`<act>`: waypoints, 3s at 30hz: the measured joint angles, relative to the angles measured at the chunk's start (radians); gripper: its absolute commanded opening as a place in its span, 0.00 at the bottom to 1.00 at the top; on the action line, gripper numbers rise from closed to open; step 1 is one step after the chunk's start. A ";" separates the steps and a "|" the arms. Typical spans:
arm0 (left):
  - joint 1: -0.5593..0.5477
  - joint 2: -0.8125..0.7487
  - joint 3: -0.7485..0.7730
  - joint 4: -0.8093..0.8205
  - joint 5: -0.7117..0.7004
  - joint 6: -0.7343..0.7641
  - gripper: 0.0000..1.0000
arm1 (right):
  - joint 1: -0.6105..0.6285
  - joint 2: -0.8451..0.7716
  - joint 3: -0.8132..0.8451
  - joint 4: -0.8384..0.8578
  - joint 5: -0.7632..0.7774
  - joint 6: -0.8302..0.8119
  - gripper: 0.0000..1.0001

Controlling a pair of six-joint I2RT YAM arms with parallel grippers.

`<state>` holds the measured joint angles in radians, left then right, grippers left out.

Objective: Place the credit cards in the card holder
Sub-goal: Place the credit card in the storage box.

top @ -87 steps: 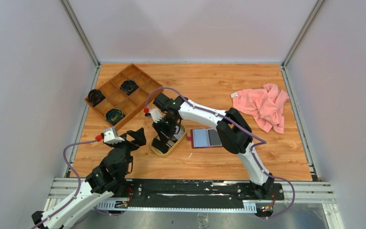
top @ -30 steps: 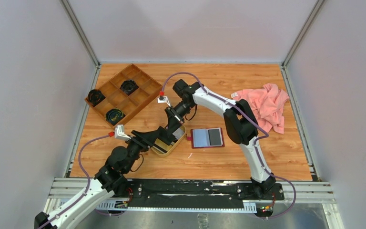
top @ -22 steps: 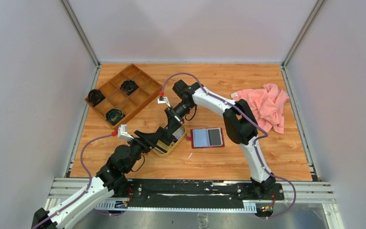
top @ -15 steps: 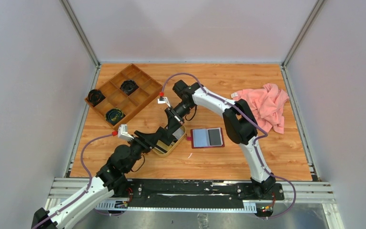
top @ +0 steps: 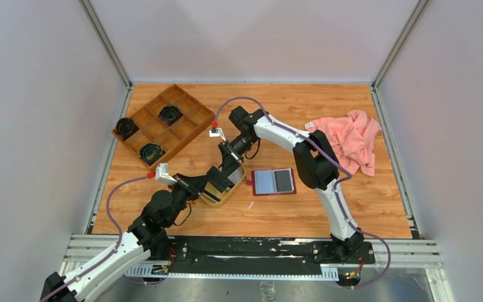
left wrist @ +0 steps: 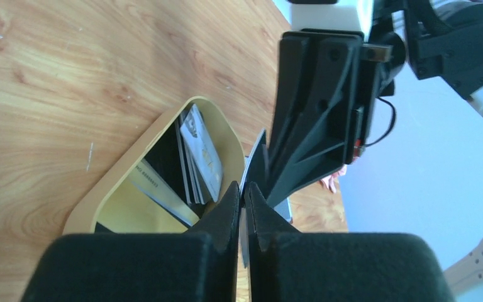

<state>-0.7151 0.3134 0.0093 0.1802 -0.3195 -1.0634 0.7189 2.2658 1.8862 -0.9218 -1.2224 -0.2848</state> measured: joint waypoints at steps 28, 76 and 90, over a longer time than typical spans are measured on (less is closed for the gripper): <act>0.110 0.017 0.000 0.080 0.139 0.187 0.00 | -0.046 0.007 0.002 0.001 0.055 -0.034 0.40; 0.373 0.503 0.000 0.754 0.706 0.218 0.00 | -0.121 -0.038 0.033 -0.048 -0.167 -0.209 0.18; 0.374 0.510 0.000 0.761 0.718 0.217 0.00 | -0.121 -0.038 0.033 -0.048 -0.166 -0.209 0.16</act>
<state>-0.3412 0.8234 0.0093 0.9413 0.3981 -0.8463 0.5983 2.2276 1.9194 -0.9703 -1.3888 -0.4938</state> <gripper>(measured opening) 0.011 0.161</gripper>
